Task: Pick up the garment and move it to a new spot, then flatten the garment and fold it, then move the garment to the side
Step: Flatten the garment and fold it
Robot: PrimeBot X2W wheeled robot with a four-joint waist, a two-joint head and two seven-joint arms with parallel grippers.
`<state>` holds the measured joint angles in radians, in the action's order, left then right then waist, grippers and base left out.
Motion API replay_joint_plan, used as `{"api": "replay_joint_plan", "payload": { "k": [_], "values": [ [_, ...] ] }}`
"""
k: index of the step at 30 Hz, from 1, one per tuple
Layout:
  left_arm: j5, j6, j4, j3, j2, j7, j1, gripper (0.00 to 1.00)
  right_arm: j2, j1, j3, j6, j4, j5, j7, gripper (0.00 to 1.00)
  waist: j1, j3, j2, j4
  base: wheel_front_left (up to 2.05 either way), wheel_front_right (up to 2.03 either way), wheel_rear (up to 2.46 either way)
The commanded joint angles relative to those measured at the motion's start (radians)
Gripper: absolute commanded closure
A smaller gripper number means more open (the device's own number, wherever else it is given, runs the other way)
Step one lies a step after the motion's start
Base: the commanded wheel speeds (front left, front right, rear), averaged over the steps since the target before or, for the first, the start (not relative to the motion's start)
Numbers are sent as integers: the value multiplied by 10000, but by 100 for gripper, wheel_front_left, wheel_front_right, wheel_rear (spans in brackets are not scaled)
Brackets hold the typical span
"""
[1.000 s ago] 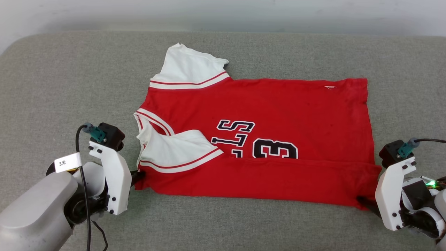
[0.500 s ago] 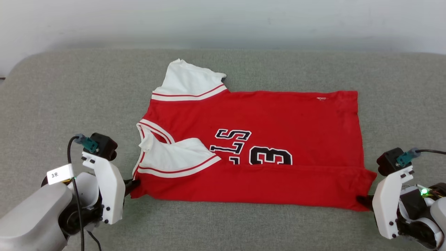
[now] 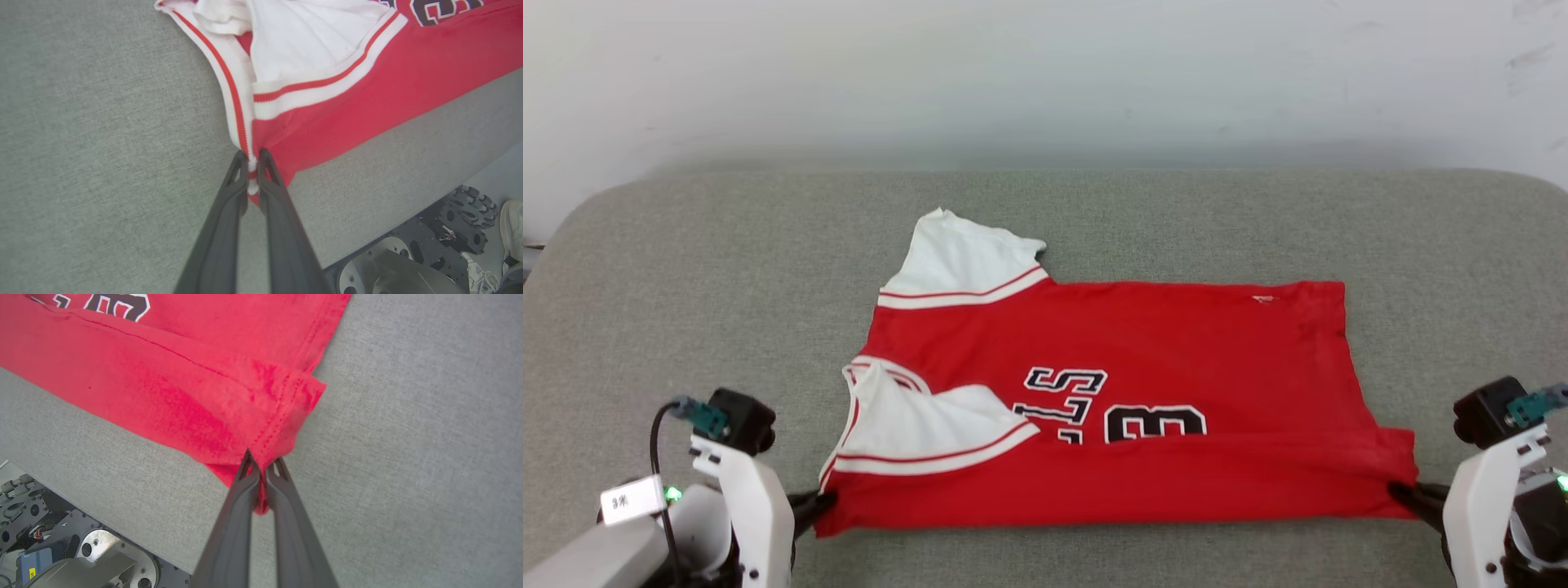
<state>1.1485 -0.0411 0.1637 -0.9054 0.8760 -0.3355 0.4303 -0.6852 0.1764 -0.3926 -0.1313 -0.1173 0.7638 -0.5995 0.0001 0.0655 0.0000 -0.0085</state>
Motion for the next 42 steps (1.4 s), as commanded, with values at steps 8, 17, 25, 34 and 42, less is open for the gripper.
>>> {"api": "replay_joint_plan", "payload": {
  "k": [8,17,25,34,42],
  "values": [
    [303,542,-740,-102,264,333,-1112,100,-77,-1399,1037,12,577,-215,-556,100,-1,-142,0,-42,0,0,0],
    [423,660,-458,-261,64,529,-1603,100,547,-2156,1669,13,474,-420,-1026,100,-1,172,0,-74,0,0,0],
    [554,427,314,-381,-313,639,-1756,100,1121,-2186,1647,15,-489,-695,-617,100,-1,194,0,-55,0,0,0],
    [-4,471,600,-188,-343,1434,-1376,0,1627,-2137,2241,13,-857,-691,901,0,-1,-32,0,47,0,0,0],
    [-647,767,208,397,-138,2541,-699,0,2012,-1737,3360,10,-88,-2100,3385,0,-1,-188,0,-1,0,0,0]
  ]
}}
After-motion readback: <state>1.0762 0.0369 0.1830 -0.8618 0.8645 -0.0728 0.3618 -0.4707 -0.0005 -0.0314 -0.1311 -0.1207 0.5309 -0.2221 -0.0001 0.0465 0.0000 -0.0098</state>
